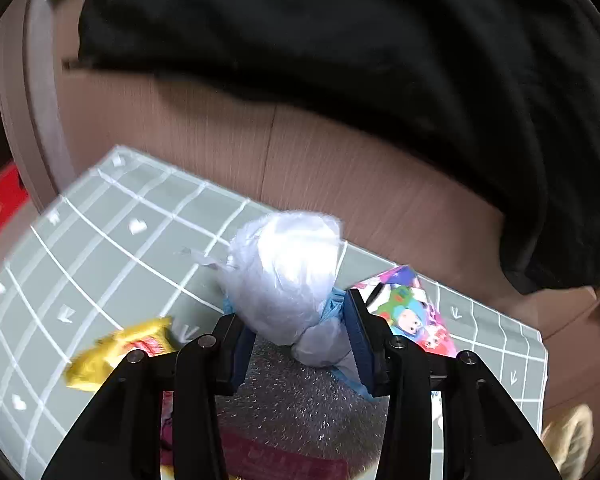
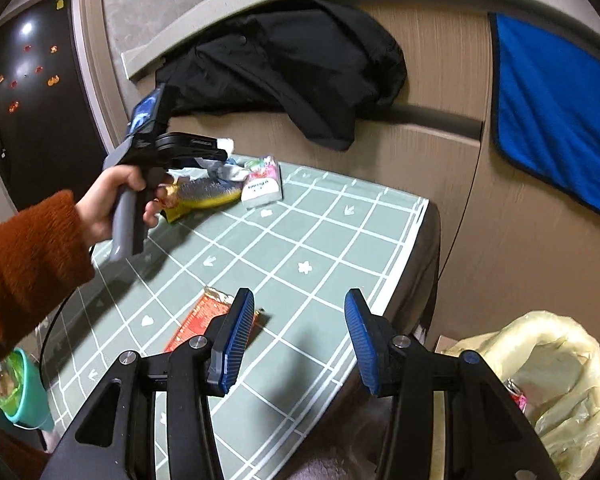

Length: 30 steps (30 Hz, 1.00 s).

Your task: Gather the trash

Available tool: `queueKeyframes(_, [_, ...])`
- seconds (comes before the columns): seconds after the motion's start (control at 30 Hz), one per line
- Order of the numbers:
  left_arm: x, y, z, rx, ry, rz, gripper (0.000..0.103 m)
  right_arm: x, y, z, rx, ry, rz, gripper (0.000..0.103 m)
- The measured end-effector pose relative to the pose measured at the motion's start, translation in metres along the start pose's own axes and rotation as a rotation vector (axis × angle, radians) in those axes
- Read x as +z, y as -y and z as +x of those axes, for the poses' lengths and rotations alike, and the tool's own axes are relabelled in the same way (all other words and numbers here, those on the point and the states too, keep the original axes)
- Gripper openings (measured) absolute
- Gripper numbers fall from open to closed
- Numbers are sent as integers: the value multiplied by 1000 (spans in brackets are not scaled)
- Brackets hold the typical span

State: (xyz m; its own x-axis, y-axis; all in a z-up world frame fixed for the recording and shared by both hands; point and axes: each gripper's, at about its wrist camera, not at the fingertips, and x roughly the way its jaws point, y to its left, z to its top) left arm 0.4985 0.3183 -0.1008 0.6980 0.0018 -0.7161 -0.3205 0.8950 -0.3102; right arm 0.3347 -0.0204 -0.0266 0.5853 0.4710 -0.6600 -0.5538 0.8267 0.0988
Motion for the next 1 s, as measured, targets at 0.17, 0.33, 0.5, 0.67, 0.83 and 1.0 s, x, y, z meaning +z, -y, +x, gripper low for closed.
queueKeyframes(0.17, [-20,-10,-7,-99,-108,-21,46,-5,5,6,45,-33,16,45])
queueKeyframes(0.33, [-58,-15,-37,-155,-147,28,46,-12,-4,23,125,-73,38,45])
queueKeyframes(0.5, [-95,-9,-74,-194,-160,45,44,-24,-20,43,170,-128,50,45])
queueKeyframes(0.67, [-114,-5,-106,-207,-132,54,33,-31,-37,52,191,-160,31,45])
queueKeyframes(0.83, [-120,-5,-156,-259,-50,41,32,-25,-48,47,188,-140,7,45])
queueKeyframes(1.0, [-122,-21,-206,-274,55,-22,32,-15,-70,38,180,-103,-56,45])
